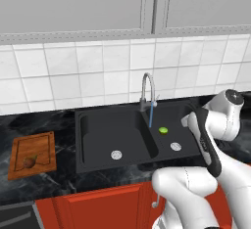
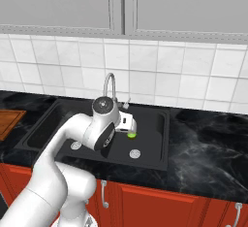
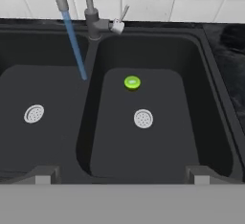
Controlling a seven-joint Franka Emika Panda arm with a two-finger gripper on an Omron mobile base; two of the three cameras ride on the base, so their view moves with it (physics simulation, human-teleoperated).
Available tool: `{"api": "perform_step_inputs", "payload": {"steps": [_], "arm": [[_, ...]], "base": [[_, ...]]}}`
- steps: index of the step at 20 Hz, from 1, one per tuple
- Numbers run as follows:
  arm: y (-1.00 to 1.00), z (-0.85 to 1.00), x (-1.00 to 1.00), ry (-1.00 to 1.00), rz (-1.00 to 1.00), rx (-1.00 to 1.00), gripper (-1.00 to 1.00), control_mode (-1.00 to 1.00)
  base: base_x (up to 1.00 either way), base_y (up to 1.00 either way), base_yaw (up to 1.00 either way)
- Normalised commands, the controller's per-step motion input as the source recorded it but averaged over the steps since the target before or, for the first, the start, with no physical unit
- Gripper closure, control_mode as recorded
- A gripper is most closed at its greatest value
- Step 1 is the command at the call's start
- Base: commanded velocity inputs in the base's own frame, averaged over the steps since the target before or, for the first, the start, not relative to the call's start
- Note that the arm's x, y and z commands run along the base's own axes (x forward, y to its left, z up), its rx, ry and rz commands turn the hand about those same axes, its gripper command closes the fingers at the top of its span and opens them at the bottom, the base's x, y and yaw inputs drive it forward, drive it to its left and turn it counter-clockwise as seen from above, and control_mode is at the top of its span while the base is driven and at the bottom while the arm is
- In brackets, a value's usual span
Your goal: Pick the kiwi, pear from the sink and place them on the cutting board to airdry. Then turn off the sink faucet.
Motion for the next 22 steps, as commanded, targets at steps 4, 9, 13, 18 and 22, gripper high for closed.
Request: {"api": "perform_step_inputs", "payload": {"steps": [4, 9, 13, 18, 22], "arm": [[-0.07, -0.2, 0.26, 0.0, 0.0, 0.08, -1.0, -1.0], [0.0, -0.18, 0.32, 0.0, 0.0, 0.03, -1.0, -1.0], [0.0, -0.22, 0.32, 0.0, 0.0, 0.0, -1.0, -1.0], [0.0, -0.3, 0.32, 0.0, 0.0, 0.0, -1.0, -1.0], [0.0, -0.24, 0.33, 0.0, 0.0, 0.0, -1.0, -1.0]], "base": [[0.0, 0.0, 0.0], [0.0, 0.0, 0.0], [0.0, 0.0, 0.0], [0.0, 0.0, 0.0], [0.0, 0.0, 0.0]]}}
